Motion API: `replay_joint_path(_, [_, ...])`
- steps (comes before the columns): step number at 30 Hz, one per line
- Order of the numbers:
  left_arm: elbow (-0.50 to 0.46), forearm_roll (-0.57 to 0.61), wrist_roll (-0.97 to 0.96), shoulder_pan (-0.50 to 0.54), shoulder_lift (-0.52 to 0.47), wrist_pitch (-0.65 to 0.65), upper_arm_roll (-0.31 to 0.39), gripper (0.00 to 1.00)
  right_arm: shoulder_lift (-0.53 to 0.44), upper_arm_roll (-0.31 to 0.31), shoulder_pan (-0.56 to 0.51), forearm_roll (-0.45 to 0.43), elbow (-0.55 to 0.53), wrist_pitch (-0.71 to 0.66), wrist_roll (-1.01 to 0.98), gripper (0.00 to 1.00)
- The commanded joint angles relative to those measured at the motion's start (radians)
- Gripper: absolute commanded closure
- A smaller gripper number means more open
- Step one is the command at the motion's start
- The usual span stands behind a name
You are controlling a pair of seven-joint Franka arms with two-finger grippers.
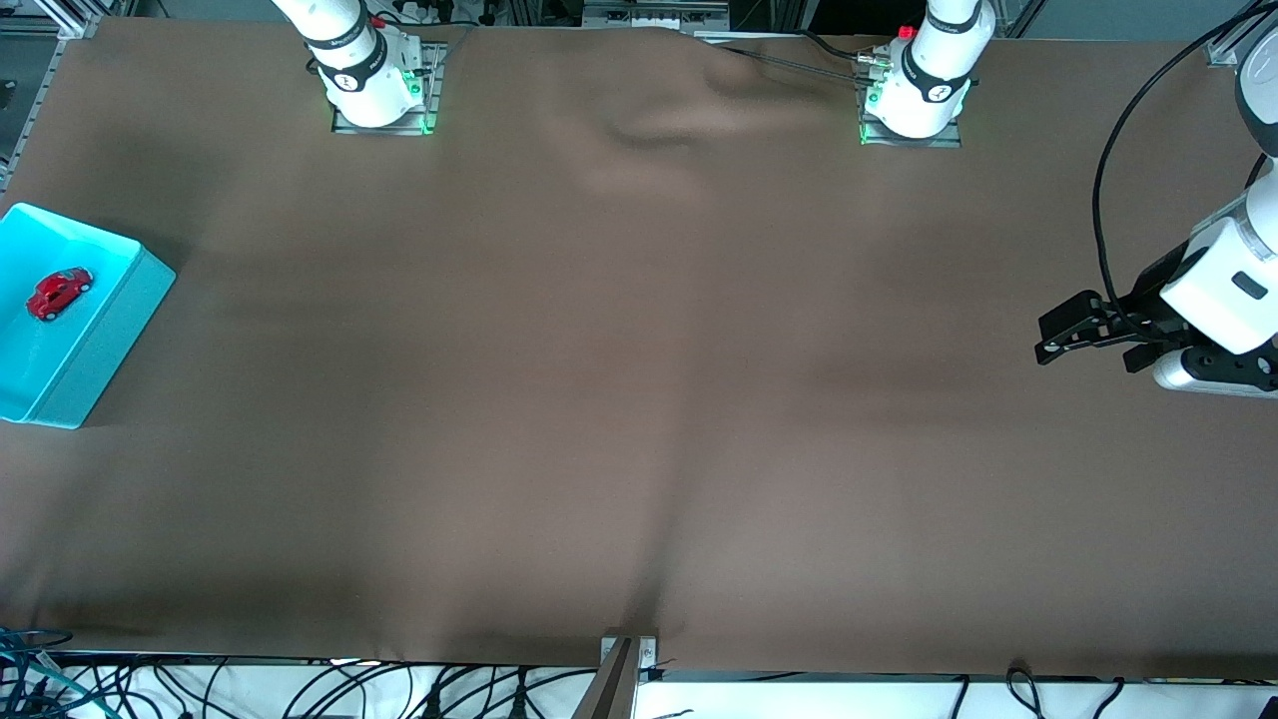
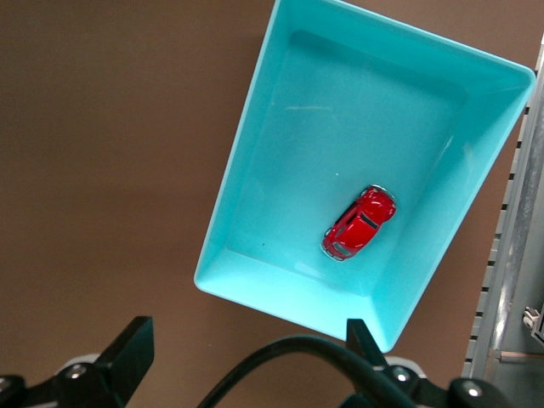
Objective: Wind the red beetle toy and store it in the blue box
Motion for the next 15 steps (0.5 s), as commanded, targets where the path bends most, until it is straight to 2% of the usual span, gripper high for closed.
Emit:
replay_joint_path(1, [0.000,0.011,0.018,0.006,-0.008,-0.013,-0.002,0.00,-0.059,0.005,0.033,-0.022,-0.012,-0.042,-0.002,0.00])
replay_joint_path(15, [0.000,0.011,0.018,0.007,-0.008,-0.013,-0.002,0.00,-0.182,-0.008,0.166,-0.042,-0.060,-0.105,0.042,0.00])
